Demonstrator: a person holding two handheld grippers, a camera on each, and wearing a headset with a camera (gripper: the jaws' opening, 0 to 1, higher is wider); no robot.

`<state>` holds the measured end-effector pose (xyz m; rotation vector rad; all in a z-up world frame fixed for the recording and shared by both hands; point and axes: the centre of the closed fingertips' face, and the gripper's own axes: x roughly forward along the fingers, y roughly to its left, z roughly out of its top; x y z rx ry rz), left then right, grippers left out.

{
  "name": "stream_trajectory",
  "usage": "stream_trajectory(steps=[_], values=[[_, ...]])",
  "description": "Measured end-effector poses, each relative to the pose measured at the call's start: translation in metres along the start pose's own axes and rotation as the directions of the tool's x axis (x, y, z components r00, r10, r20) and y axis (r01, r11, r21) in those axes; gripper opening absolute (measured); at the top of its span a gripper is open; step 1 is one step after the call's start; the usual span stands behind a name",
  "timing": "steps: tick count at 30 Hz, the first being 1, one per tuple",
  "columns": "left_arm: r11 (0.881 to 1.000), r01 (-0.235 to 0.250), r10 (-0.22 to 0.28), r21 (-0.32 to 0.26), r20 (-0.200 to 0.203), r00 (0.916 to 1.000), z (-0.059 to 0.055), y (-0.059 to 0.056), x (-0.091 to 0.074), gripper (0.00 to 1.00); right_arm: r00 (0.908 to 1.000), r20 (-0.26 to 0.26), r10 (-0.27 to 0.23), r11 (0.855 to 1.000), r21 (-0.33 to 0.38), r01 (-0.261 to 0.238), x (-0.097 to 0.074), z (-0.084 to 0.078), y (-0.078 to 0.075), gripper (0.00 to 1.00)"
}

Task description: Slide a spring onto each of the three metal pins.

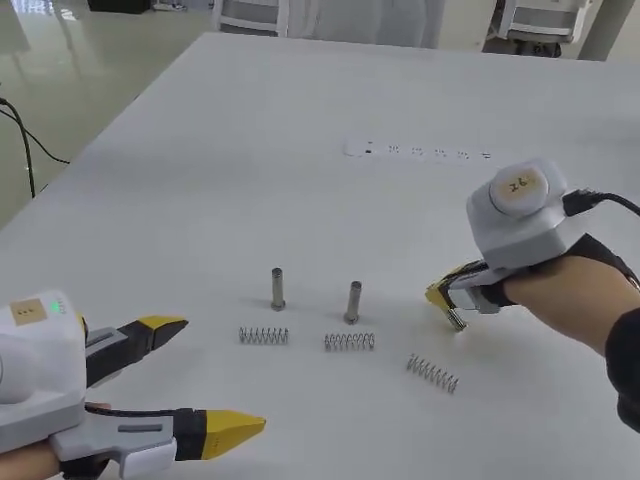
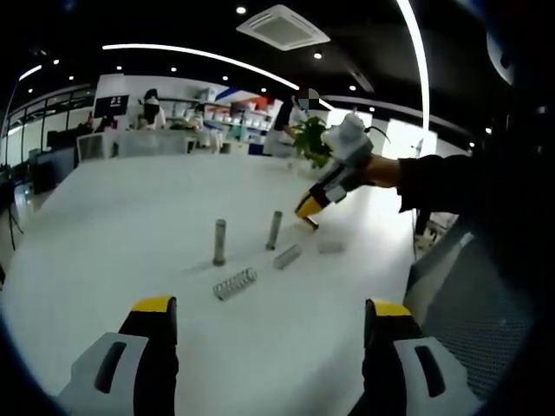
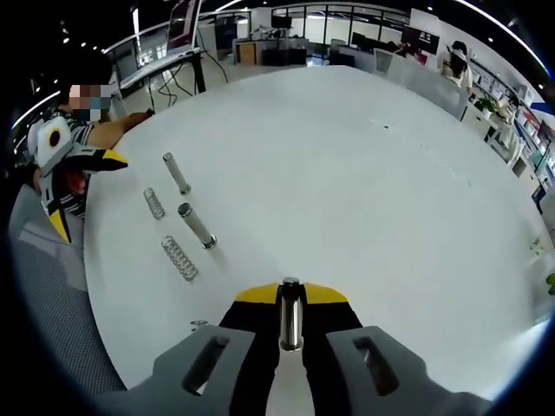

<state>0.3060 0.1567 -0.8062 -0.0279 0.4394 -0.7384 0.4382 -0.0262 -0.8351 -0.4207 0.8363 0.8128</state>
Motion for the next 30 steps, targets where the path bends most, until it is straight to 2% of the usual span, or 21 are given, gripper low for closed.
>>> stream_trajectory(steps=[14,30], values=[[1.0,0.001,-0.001,0.014,0.002,1.0,0.003,-0.001,-0.002,0.85,0.9991,0.041,0.012,1.0,0.006,-0.012,-0.008,0.004,0.004,0.05],[1.0,-0.004,0.003,0.024,0.001,1.0,0.005,-0.002,-0.004,0.85,0.9977,0.066,0.014,1.0,0.002,-0.014,-0.016,0.006,0.012,0.05]])
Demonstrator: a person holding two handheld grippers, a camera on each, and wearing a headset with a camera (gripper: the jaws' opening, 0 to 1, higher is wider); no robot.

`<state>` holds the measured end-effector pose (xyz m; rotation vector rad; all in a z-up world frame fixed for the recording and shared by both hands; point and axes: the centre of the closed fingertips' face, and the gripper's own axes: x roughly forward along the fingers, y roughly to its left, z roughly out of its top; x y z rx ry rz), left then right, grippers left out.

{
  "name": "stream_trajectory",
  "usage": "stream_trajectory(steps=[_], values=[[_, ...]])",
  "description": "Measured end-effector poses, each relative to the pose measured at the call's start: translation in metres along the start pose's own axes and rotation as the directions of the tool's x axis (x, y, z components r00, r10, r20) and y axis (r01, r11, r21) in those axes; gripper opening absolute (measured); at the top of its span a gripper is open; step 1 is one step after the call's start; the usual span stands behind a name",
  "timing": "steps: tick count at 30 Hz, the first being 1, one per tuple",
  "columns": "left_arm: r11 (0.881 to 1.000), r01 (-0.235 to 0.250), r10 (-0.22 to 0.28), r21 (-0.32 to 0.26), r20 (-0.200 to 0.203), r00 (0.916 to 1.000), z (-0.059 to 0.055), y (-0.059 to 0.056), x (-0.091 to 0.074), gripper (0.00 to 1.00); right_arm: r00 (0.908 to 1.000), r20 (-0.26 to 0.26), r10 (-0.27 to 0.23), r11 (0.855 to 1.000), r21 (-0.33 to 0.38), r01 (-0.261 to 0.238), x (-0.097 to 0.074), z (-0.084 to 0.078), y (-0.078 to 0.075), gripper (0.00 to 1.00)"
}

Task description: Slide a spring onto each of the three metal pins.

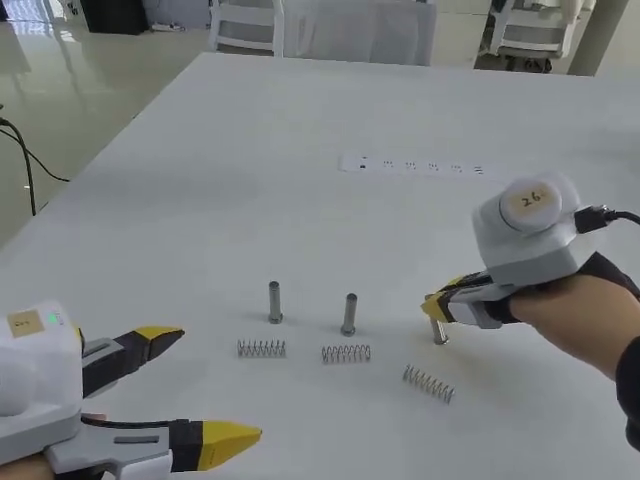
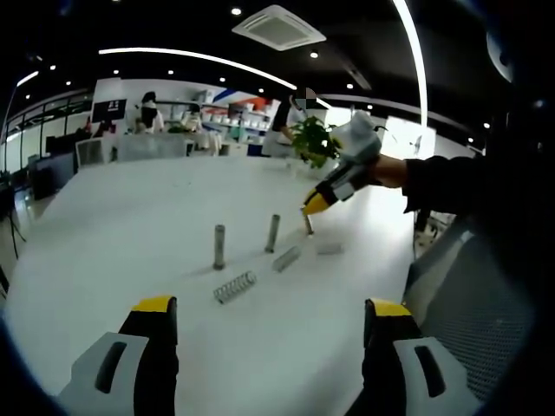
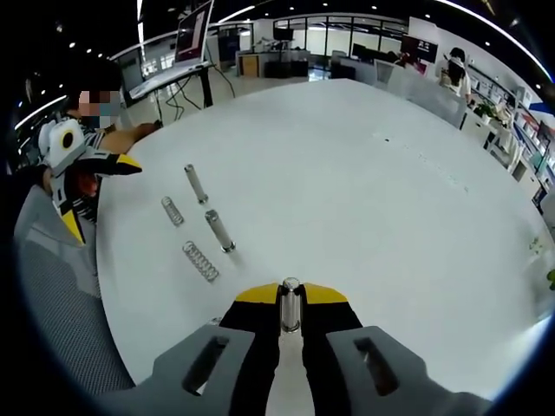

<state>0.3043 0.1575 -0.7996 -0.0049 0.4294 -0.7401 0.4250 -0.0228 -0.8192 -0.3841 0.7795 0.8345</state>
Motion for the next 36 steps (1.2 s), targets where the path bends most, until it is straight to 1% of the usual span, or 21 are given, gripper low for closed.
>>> stream_trajectory(steps=[24,31,34,36], values=[[1.0,0.002,-0.002,0.005,-0.003,1.0,0.0,-0.002,-0.001,0.85,0.9999,0.015,-0.002,1.0,0.009,0.002,-0.008,-0.005,0.002,0.05],[1.0,0.001,-0.001,0.007,-0.007,1.0,-0.001,-0.002,-0.001,0.85,0.9999,0.012,0.007,1.0,-0.024,-0.007,-0.01,-0.008,0.003,0.05],[1.0,0.001,-0.001,0.009,-0.008,1.0,0.0,-0.002,-0.002,0.84,1.0,-0.009,0.001,0.999,-0.046,-0.002,-0.011,-0.013,0.001,0.05],[1.0,0.001,-0.001,0.009,-0.009,1.0,-0.001,-0.002,-0.002,0.84,1.0,-0.007,0.0,0.999,-0.052,0.0,-0.01,-0.014,0.001,0.05]])
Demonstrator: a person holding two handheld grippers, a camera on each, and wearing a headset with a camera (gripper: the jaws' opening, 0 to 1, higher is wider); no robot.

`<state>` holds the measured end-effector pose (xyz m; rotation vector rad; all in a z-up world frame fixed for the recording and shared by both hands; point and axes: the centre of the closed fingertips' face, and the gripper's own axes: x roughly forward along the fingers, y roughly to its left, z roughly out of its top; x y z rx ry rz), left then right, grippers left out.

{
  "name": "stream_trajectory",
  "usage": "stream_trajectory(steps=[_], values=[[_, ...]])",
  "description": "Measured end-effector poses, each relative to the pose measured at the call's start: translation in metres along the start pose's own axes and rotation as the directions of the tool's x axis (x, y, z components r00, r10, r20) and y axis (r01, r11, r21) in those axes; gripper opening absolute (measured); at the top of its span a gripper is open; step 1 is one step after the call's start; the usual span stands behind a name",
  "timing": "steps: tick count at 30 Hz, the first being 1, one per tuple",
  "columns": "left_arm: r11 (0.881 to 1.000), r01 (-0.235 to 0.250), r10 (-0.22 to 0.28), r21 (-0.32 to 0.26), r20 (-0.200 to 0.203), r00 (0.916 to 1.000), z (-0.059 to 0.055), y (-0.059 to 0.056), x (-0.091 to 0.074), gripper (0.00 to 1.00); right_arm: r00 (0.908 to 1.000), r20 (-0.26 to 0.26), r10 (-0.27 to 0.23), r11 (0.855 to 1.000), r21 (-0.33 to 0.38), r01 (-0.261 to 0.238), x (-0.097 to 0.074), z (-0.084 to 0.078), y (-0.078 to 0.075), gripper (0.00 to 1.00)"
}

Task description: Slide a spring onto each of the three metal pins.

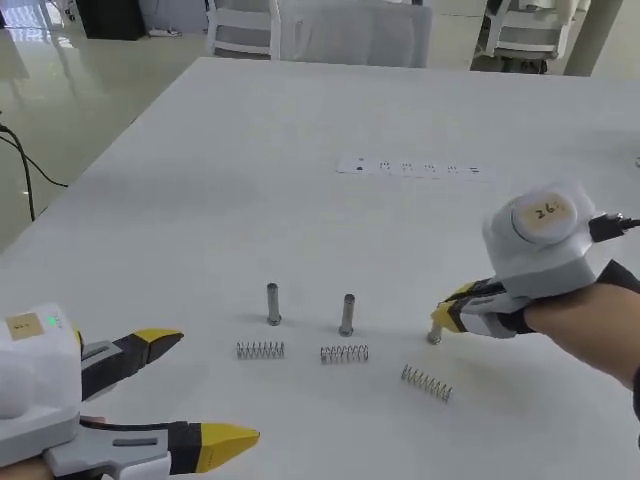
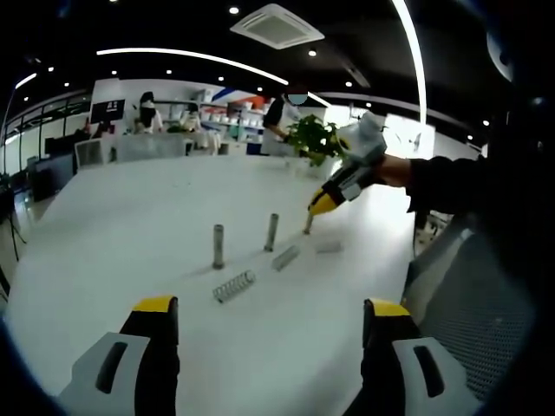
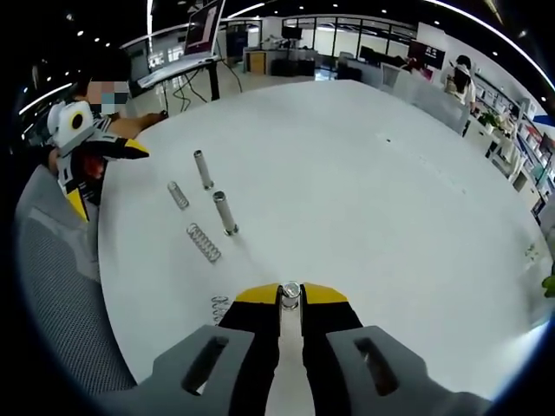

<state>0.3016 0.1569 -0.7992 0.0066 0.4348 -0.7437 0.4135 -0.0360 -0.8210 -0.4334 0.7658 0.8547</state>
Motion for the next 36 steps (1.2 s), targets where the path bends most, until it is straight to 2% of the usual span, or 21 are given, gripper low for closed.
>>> stream_trajectory(steps=[11,24,36], values=[[1.0,0.0,0.0,-0.001,-0.001,1.0,0.0,0.0,0.0,0.84,1.0,-0.001,0.002,1.0,-0.004,-0.002,0.002,-0.002,-0.001,0.06],[1.0,0.001,-0.001,-0.002,-0.003,1.0,-0.001,0.0,0.001,0.84,1.0,-0.002,0.005,1.0,0.004,-0.005,0.005,-0.005,-0.004,0.14],[1.0,0.0,0.0,-0.003,-0.003,1.0,-0.001,0.001,0.001,0.83,0.9997,-0.019,0.015,1.0,0.013,-0.015,0.002,-0.016,-0.001,0.16]])
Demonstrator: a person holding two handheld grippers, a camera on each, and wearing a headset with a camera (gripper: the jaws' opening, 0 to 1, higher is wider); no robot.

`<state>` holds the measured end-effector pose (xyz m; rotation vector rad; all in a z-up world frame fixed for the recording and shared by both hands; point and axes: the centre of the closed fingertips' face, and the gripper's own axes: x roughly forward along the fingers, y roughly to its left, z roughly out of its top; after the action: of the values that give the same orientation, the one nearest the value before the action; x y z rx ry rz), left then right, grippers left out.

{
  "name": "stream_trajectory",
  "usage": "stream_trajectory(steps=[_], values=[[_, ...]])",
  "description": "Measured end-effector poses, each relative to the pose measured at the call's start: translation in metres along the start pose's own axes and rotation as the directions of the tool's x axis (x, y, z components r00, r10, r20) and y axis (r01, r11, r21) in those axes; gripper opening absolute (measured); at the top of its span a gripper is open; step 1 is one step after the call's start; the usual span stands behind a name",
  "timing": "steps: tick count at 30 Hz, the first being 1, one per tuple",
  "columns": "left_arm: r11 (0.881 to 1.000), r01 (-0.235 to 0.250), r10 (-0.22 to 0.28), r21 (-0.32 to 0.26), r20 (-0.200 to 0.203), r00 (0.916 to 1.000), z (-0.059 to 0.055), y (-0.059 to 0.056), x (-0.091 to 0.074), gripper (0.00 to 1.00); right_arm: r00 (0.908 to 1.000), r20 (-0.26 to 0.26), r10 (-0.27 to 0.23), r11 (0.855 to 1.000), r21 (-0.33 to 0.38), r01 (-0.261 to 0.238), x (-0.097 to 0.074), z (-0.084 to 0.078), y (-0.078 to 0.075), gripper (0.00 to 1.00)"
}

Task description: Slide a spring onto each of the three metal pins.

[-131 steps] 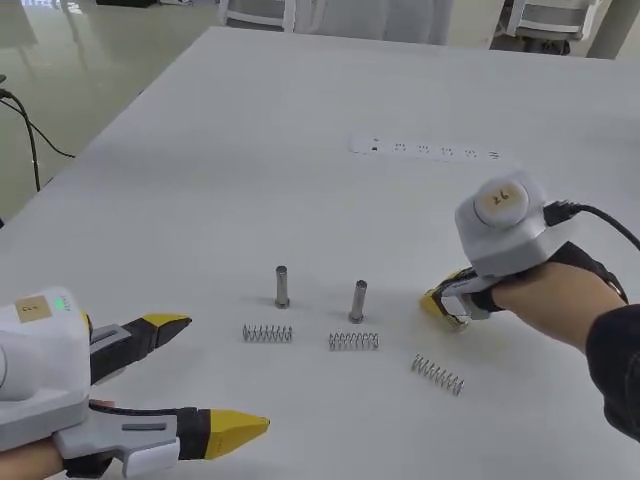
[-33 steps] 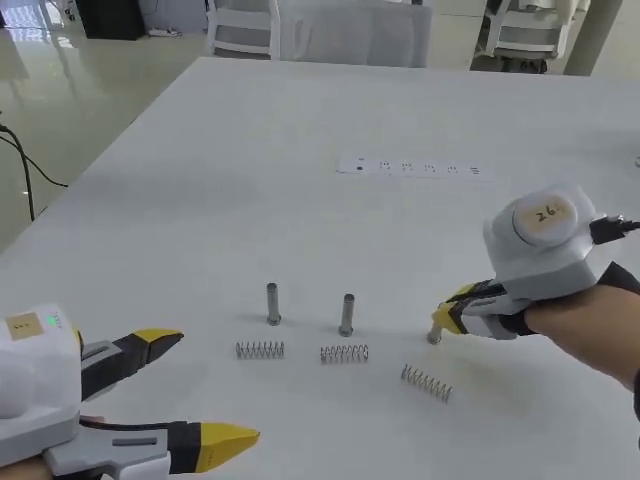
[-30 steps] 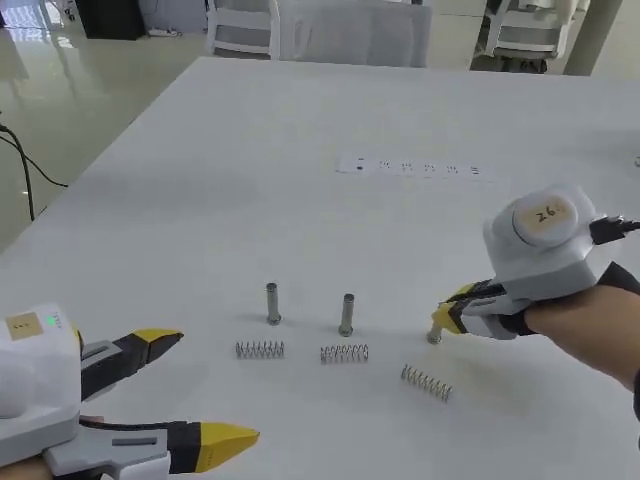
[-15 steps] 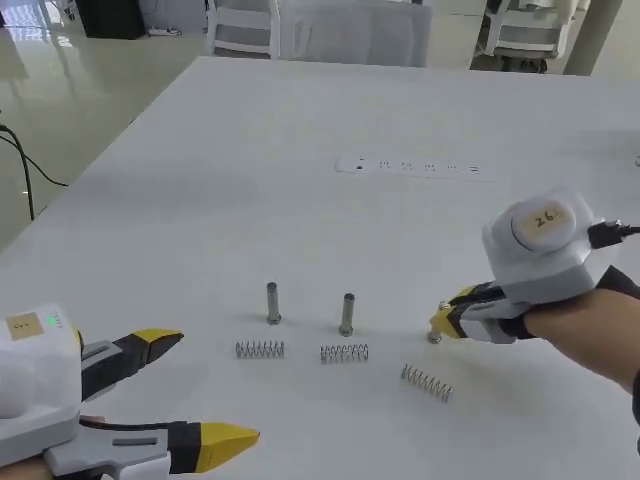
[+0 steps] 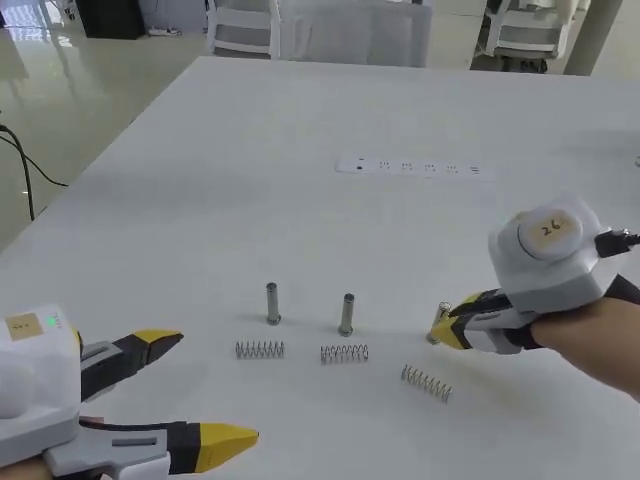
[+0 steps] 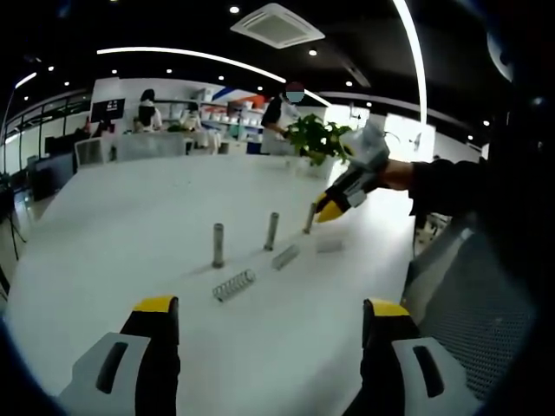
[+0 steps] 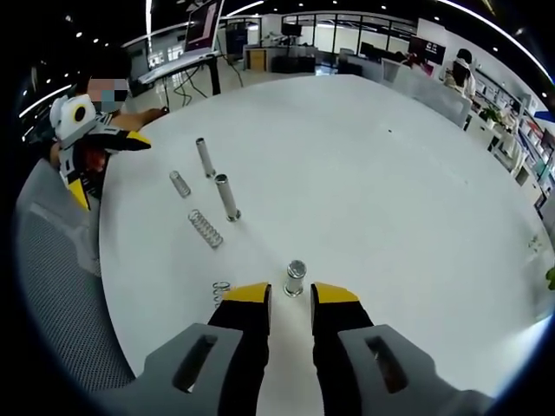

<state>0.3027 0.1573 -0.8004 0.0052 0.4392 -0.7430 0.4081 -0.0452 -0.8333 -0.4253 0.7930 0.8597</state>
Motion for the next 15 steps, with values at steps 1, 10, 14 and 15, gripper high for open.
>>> stream_trajectory(steps=[1,10,14,15], values=[[1.0,0.0,0.0,0.0,0.0,1.0,0.0,0.0,0.0,0.83,1.0,-0.002,0.003,1.0,0.002,-0.003,0.0,-0.001,0.001,0.16],[1.0,0.004,-0.004,0.0,-0.003,1.0,-0.001,0.0,0.0,0.83,0.9996,-0.014,0.025,1.0,0.016,-0.025,-0.006,-0.012,0.013,0.16],[1.0,0.004,-0.004,0.0,-0.002,1.0,0.0,0.0,0.0,0.83,0.9991,-0.009,0.041,0.999,0.029,-0.041,-0.008,-0.013,0.018,0.15],[1.0,0.004,-0.004,0.001,-0.002,1.0,-0.001,-0.001,0.0,0.83,0.9987,-0.005,0.051,0.998,0.032,-0.05,-0.009,-0.014,0.021,0.15]])
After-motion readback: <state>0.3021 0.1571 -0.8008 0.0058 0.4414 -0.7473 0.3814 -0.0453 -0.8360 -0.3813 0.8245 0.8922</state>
